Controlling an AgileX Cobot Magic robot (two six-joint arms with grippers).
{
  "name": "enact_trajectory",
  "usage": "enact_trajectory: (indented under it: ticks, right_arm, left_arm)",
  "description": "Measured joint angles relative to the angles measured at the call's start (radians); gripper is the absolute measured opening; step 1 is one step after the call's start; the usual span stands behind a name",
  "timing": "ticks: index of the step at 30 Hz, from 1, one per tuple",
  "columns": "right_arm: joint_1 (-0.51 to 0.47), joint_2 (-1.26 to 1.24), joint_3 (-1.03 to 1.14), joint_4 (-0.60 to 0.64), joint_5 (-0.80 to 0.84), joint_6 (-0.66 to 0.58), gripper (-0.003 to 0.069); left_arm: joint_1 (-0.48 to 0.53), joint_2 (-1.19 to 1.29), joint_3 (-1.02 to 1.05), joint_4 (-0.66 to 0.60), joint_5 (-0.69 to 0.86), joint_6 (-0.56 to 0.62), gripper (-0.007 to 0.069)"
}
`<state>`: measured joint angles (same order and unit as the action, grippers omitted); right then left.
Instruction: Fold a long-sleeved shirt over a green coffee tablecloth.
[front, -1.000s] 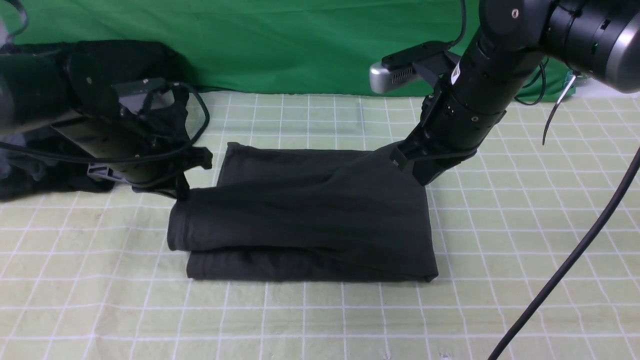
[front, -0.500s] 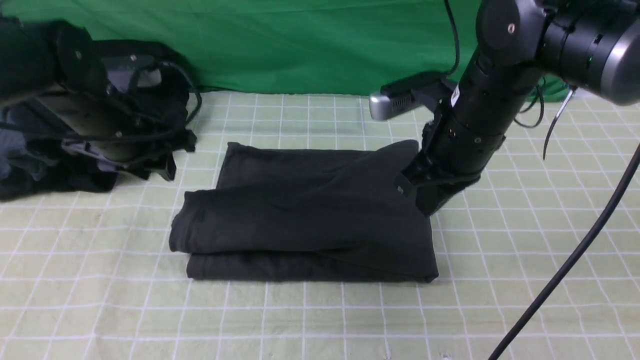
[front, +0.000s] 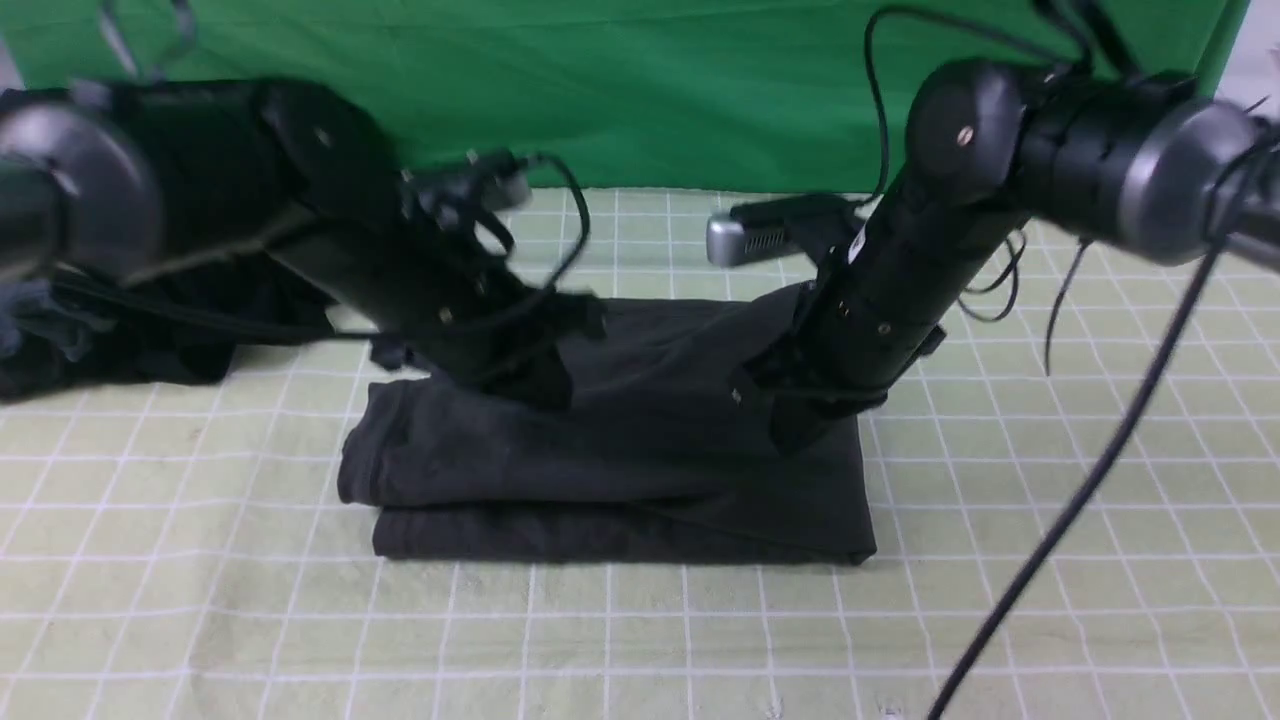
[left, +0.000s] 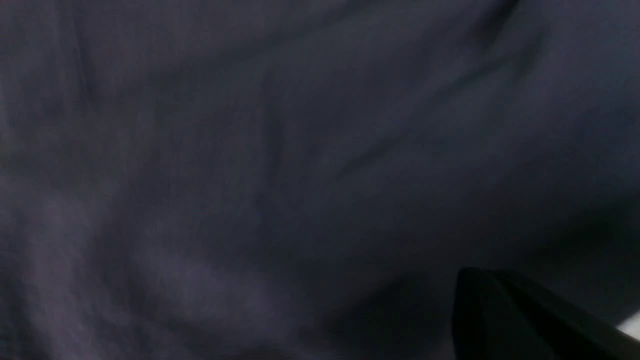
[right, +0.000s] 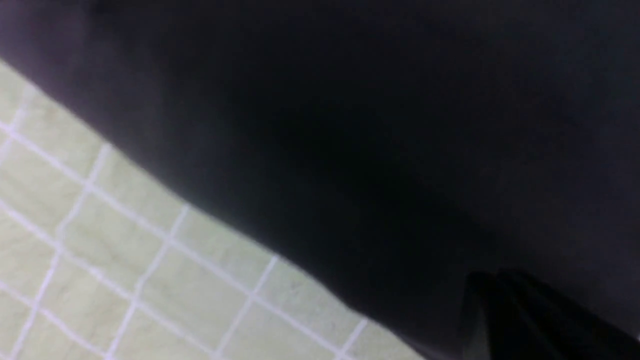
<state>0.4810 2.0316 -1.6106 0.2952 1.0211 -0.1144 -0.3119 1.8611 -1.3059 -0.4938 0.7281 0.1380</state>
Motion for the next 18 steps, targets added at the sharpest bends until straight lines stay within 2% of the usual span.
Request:
enact_trajectory:
  ticks: [4,9,18]
  right_arm:
    - [0.000,0.046,0.000,-0.009,0.016,0.008,-0.0001]
    - [0.000,0.074,0.045,-0.077,0.038,0.042,-0.0001]
    - [-0.001,0.051,0.081,-0.095,0.014,0.044,-0.0001]
  left_arm:
    - [0.004,0.026,0.065,0.019,0.001,0.000,-0.0006]
    - [0.016,0.026,0.161,0.020,-0.006,0.004,-0.0006]
    - [0.021,-0.039,0.177,0.043,-0.019,0.034,-0.0004]
